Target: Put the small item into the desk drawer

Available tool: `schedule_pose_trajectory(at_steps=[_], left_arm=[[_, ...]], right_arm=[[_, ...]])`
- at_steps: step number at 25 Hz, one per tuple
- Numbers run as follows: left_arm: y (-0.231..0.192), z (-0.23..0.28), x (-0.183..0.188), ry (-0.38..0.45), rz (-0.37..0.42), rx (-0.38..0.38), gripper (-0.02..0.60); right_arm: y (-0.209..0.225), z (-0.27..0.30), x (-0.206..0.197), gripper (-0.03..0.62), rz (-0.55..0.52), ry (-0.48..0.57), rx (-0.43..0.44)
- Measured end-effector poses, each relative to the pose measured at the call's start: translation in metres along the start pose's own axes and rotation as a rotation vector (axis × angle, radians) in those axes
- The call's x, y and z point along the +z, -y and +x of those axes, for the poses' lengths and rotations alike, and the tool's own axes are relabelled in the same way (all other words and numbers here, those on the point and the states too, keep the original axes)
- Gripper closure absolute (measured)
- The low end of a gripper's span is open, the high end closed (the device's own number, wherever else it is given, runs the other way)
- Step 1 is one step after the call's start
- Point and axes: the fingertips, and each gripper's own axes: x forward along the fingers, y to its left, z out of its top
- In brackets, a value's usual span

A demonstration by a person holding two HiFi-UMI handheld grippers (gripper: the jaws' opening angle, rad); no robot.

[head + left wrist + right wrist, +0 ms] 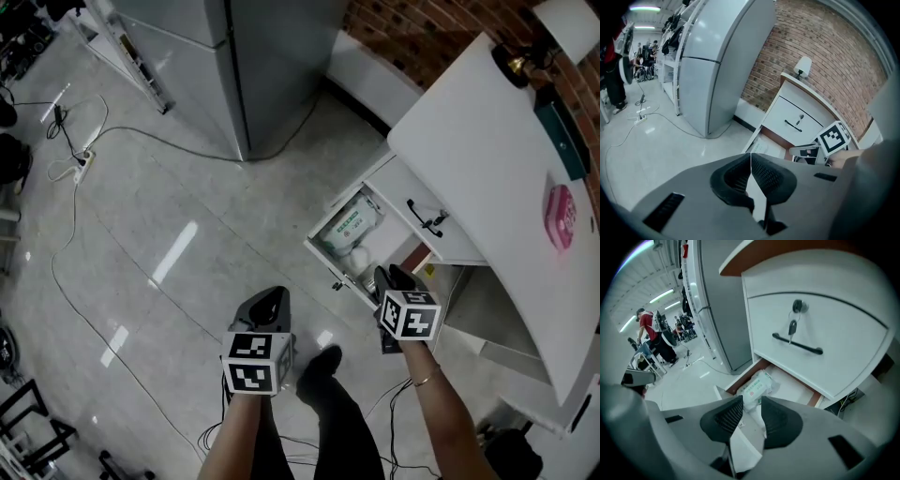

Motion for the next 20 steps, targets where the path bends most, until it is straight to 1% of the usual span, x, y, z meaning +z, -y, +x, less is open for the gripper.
schedule_pose_trajectory(at_steps=[3,10,13,17,20], left_arm=[[0.012,-0.010,0.009,-0.010,0.027,-0.027,0.557],[0.046,-0.035,0.035,-0.018,0.138,-0.084,0.557],[0.070,-0.047,0.048,-0.024,0.183,-0.114,0.557],[0.099,-0.063,0.068,-0.025,0.265,-0.149,0.557],[0.124,-0.075,0.077,-0.025,0.299,-0.184,0.557]], right_arm=[[-0.009,-0.040,0.010,0.467,0.030,0.054,0.013],[-0.029,-0.135,0.026,0.494,0.140,0.175,0.032],[-0.033,-0.177,0.030,0.500,0.187,0.208,0.029],[-0.039,-0.222,0.028,0.514,0.250,0.234,0.040],[-0.042,-0.253,0.024,0.523,0.292,0.252,0.047]])
